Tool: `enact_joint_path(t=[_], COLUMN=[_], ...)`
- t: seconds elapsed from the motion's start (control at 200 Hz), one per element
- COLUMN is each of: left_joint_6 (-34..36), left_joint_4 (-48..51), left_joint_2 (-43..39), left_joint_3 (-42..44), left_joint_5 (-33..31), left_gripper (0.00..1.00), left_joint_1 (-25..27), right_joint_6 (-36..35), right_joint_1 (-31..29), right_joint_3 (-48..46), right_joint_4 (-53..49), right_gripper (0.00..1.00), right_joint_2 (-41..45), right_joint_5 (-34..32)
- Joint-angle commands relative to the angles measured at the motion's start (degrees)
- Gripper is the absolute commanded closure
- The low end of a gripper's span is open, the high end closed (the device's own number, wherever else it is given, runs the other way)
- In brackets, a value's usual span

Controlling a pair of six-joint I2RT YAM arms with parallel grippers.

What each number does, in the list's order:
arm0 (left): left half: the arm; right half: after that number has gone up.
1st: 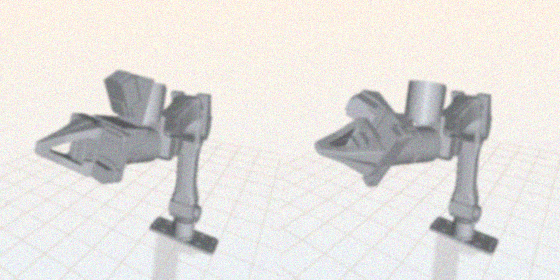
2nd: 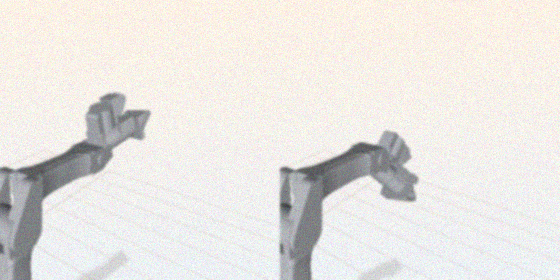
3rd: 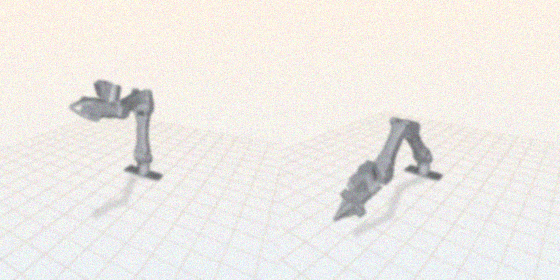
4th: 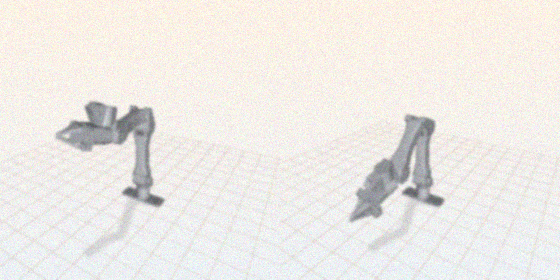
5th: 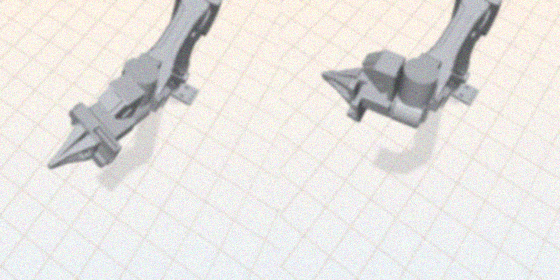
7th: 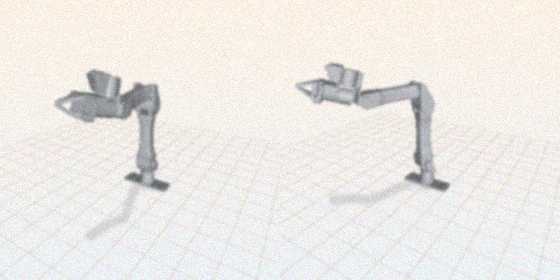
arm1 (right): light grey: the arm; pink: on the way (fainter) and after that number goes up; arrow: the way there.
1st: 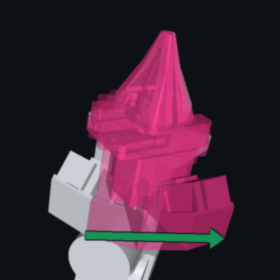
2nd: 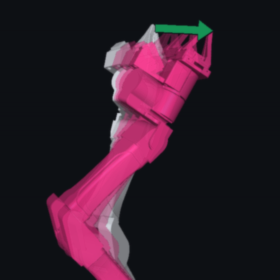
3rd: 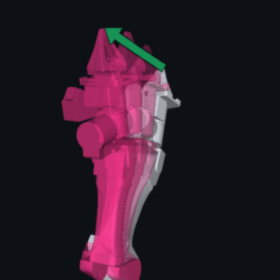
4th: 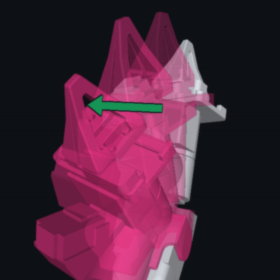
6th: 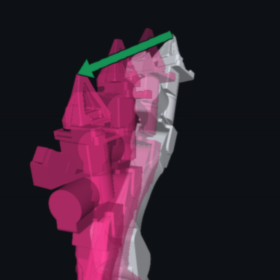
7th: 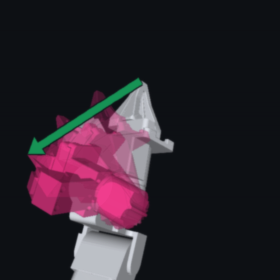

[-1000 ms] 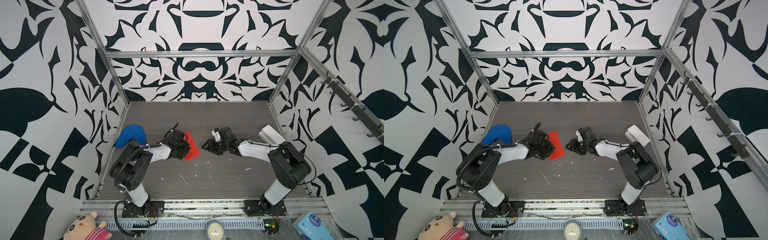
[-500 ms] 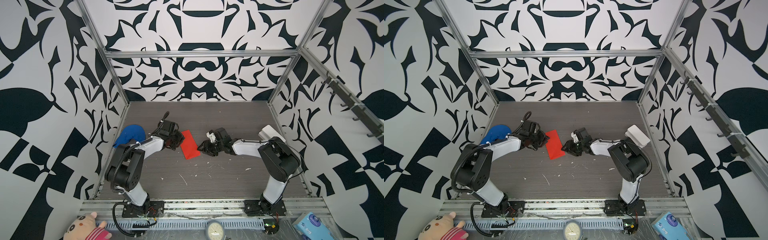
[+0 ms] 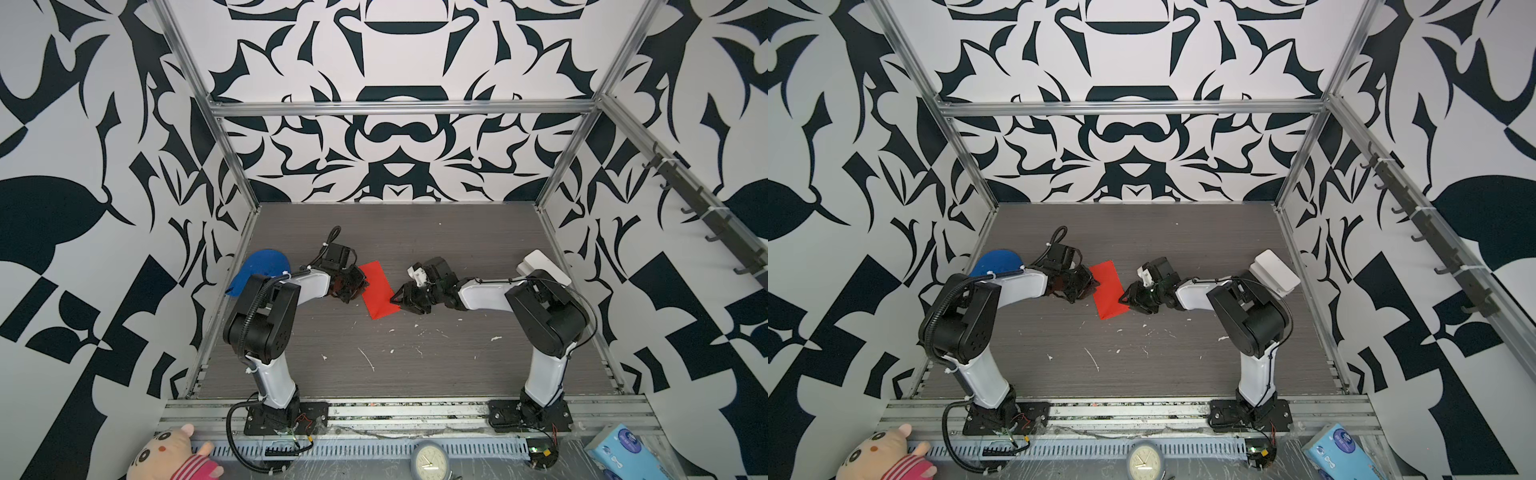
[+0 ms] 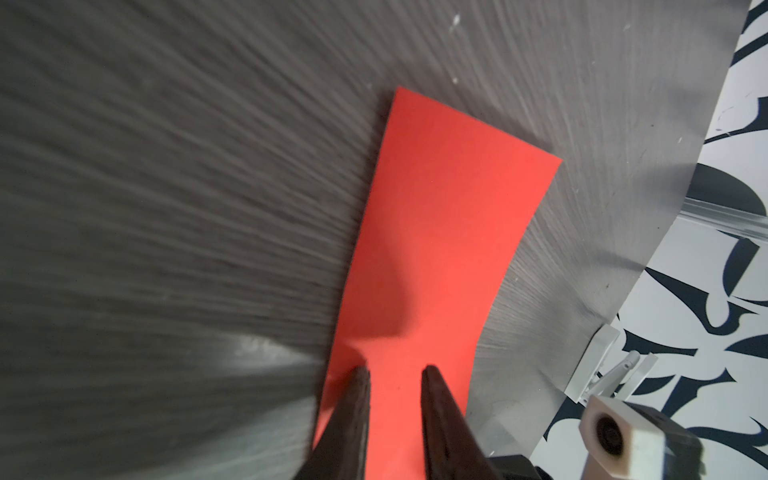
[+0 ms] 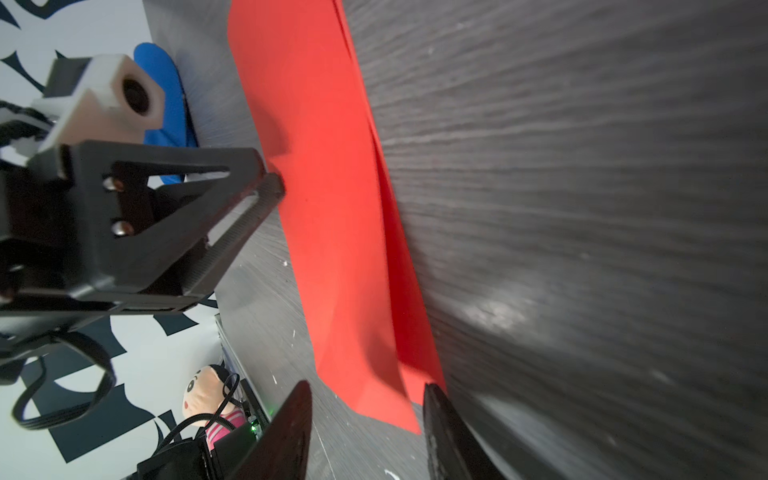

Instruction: Fold a paper plane with a square sheet of paper (pick it up from the middle)

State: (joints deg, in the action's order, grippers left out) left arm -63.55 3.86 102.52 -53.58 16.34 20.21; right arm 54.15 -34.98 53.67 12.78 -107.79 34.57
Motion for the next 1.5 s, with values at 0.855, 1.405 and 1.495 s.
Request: enact_joint_path(t=[0.855,1.405,1.495], left_joint_6=[-0.08,0.34,0.44], left_joint_4=[1.12,2.29,2.38], left_joint_2=[1.81,1.85,2.18], left_joint_3=[0.9,-0.82,-0.91], left_joint_5=[-0.25,0.01,0.09], left_gripper=[0.77,0.79,0.79], left_joint_1=[-0.38,-0.35,-0.35], right_joint_6=[5.44,3.86,3.16], right_joint_1=[-2.71,-3.51,-3.52], right_joint_3=[8.47,14.97,15.57], right_joint_4=[2.64,4.43,4.45], right_gripper=[1.0,1.0,1.0], right_joint_2=[-5.08,-11.29,-11.72], right_joint_5=[-2.33,-5.45,-5.23])
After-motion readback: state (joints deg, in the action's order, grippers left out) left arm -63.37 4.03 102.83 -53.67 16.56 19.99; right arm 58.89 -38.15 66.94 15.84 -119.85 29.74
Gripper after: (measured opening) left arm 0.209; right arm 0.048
